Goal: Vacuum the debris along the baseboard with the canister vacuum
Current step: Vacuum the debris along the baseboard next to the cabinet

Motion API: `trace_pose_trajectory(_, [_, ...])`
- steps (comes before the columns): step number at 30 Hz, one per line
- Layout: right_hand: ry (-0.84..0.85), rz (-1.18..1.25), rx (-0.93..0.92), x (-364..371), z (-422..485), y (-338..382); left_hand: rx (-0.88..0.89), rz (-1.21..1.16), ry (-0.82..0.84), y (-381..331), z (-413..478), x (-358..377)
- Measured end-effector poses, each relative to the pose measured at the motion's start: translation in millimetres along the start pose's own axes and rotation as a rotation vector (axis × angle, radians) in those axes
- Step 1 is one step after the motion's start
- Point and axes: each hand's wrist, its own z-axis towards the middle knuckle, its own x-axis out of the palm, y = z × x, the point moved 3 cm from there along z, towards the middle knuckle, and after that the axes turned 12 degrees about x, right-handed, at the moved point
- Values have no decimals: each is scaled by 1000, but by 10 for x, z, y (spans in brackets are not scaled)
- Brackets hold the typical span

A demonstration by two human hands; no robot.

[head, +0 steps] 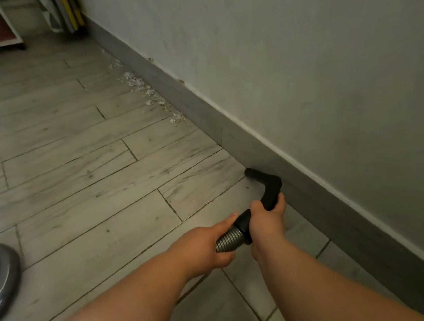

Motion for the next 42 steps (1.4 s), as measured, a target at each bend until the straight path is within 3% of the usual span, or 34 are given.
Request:
trace_pose_trajectory(16, [176, -194, -46, 1176, 633, 780, -271, -114, -166, 593, 677, -626])
trace_pose_trajectory(30, [272, -293, -61, 1581, 859, 1235, -310, -162, -214, 759, 1031, -993])
trace_pose_trajectory(42, [317, -304, -28, 1672, -386, 1671, -269, -188, -282, 268, 145, -1804])
